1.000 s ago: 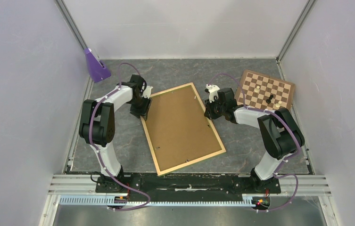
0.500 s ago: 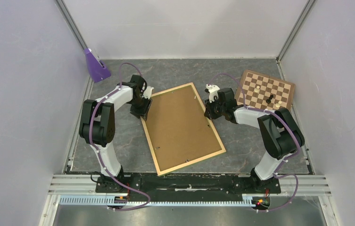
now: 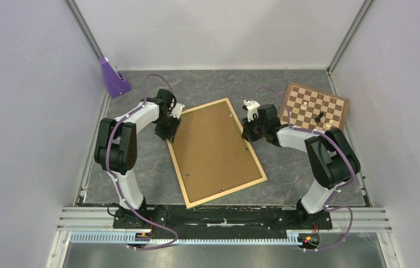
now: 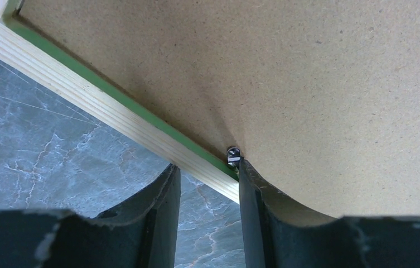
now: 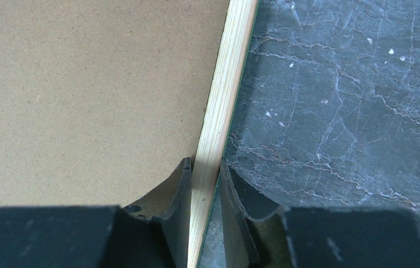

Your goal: Put the photo into the frame

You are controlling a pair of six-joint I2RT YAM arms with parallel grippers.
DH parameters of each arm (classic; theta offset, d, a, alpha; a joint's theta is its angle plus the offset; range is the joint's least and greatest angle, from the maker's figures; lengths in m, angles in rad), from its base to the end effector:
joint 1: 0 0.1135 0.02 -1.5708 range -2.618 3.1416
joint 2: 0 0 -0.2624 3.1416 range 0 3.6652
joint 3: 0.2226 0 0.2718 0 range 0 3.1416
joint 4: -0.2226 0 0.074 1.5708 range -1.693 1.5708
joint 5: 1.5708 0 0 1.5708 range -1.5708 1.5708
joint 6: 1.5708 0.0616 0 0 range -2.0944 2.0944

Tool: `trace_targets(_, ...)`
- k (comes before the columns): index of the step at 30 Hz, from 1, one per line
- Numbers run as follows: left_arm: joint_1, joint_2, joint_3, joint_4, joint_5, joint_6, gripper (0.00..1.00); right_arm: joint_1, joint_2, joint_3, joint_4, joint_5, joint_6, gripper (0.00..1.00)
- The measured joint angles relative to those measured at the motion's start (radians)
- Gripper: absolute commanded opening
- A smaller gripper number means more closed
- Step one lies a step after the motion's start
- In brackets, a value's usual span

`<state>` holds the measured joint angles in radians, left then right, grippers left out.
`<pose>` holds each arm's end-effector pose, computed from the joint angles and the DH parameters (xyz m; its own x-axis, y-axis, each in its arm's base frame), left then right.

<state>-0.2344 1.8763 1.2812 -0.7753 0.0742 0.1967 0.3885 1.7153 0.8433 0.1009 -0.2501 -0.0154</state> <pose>0.3676 -0.0925 0.1321 -0.8867 0.4121 -0.2094 0.4275 0.9034 -0.0324 0.3368 0.1543 0.1156 -0.6367 -0.2767 -0.7197 -0.5411 0.8253 0.1614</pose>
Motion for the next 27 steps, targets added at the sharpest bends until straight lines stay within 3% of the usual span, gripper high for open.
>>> trace_targets(12, -0.021, -0.003, 0.001, -0.002, -0.035, 0.027, 0.03, -0.001, 0.000, 0.000, 0.000, 0.000, 0.000, 0.23)
trace_targets(16, -0.026, -0.005, 0.001, -0.002, -0.044, 0.034, 0.28, -0.001, 0.000, 0.000, 0.000, 0.000, 0.000, 0.23)
trace_targets(23, -0.018, 0.001, 0.021, -0.023, -0.034, 0.011, 0.46, -0.001, 0.000, 0.000, 0.001, 0.000, 0.000, 0.23)
trace_targets(27, 0.000, 0.024, 0.053, -0.041, -0.006, -0.023, 0.50, -0.004, 0.003, 0.000, 0.010, 0.000, 0.000, 0.23)
